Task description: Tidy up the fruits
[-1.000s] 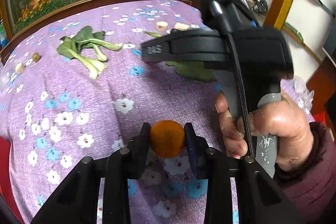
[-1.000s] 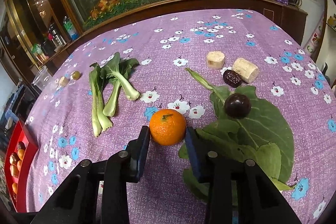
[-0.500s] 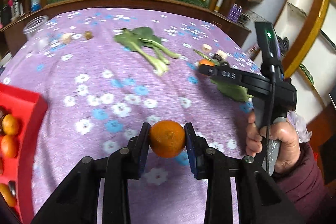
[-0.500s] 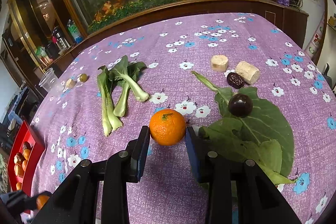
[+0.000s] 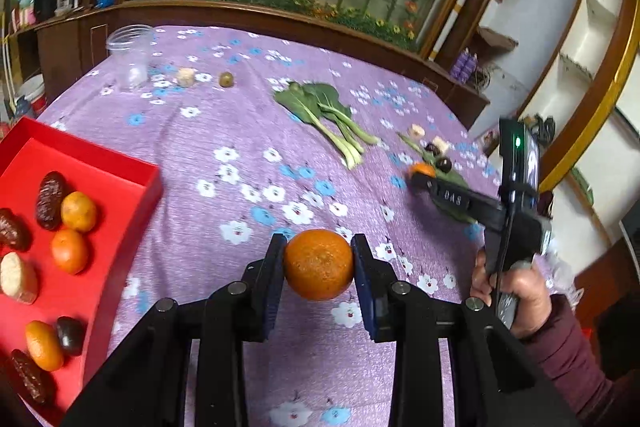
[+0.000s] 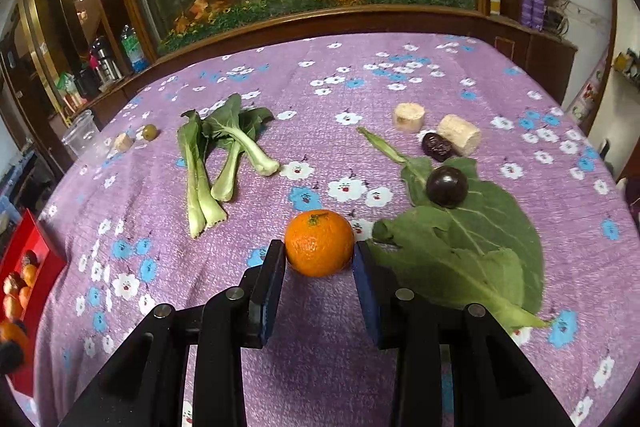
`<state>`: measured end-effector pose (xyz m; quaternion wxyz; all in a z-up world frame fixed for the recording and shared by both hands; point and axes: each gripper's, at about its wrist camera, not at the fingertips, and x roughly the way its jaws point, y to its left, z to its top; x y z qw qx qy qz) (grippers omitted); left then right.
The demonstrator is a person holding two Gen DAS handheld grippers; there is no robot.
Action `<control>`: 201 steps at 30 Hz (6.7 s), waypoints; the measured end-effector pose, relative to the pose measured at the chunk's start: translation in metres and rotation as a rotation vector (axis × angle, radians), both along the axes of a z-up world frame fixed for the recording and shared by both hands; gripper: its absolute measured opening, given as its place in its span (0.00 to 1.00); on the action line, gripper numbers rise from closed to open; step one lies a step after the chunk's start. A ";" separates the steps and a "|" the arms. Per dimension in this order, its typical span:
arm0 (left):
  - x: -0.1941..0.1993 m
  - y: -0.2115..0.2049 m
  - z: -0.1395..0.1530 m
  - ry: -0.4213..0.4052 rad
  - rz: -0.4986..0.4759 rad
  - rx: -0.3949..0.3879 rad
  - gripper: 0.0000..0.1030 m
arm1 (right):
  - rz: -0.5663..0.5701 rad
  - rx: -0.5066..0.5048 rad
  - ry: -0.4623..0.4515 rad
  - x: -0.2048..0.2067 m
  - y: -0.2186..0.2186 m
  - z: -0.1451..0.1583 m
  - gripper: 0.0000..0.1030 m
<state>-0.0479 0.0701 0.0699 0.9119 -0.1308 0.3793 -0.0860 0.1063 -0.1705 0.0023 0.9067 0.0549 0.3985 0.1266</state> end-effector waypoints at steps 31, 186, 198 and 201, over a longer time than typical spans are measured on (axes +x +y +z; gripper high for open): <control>-0.104 0.127 0.024 -0.129 0.214 -0.162 0.31 | 0.129 0.125 -0.102 -0.158 0.059 0.078 0.28; -0.083 0.282 -0.003 -0.014 0.578 -0.079 0.76 | 0.515 0.119 0.040 -0.111 0.343 0.085 0.63; -0.132 0.213 0.039 -0.154 0.660 0.166 0.80 | 0.427 0.049 -0.079 -0.173 0.278 0.082 0.70; -0.149 0.186 0.059 -0.263 0.721 0.314 0.93 | 0.421 0.023 -0.122 -0.188 0.267 0.080 0.71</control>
